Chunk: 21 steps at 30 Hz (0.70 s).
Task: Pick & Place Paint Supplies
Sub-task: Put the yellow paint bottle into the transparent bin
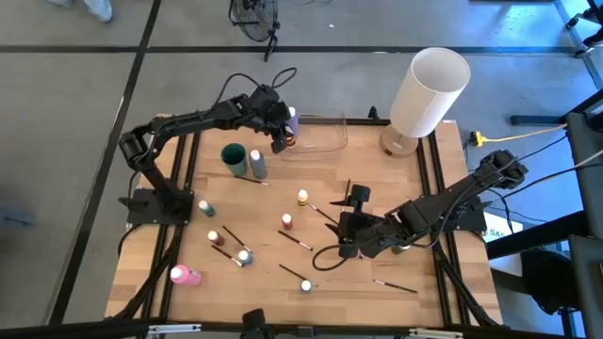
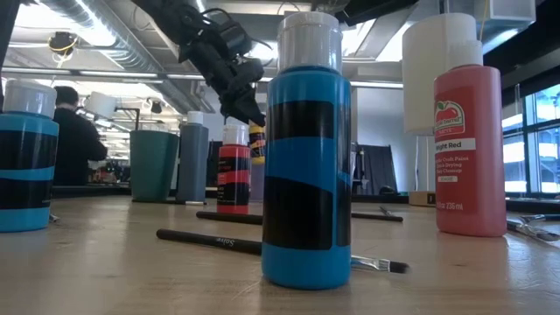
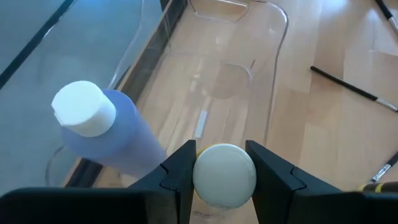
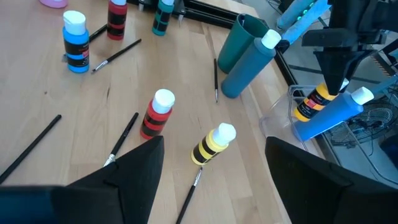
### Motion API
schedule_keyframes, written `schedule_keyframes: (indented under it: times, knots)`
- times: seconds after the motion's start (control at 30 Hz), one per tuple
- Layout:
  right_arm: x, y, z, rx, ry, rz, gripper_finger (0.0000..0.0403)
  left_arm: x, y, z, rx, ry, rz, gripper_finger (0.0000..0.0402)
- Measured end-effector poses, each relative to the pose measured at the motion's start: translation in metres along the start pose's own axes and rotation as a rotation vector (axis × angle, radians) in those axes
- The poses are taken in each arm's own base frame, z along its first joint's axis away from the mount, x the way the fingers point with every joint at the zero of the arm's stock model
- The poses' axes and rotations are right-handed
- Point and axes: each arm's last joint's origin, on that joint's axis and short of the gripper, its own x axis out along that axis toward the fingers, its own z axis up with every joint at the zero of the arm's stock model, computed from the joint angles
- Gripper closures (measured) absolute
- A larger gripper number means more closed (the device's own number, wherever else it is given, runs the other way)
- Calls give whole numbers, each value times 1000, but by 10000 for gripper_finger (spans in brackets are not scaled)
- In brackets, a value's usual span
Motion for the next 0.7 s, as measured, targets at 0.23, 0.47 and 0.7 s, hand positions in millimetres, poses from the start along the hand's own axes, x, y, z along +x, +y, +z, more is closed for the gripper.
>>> schedule_keyframes:
  times: [0.23,0.47,0.7]
  knots:
    - [0,0,0,0,0,0,119,2,0,-2,-3,18,-2,287]
    - [0,0,0,0,0,0,119,29,4,-15,-15,104,11,283]
    - [0,0,0,-1,2,-1,119,52,6,-26,-7,170,14,284]
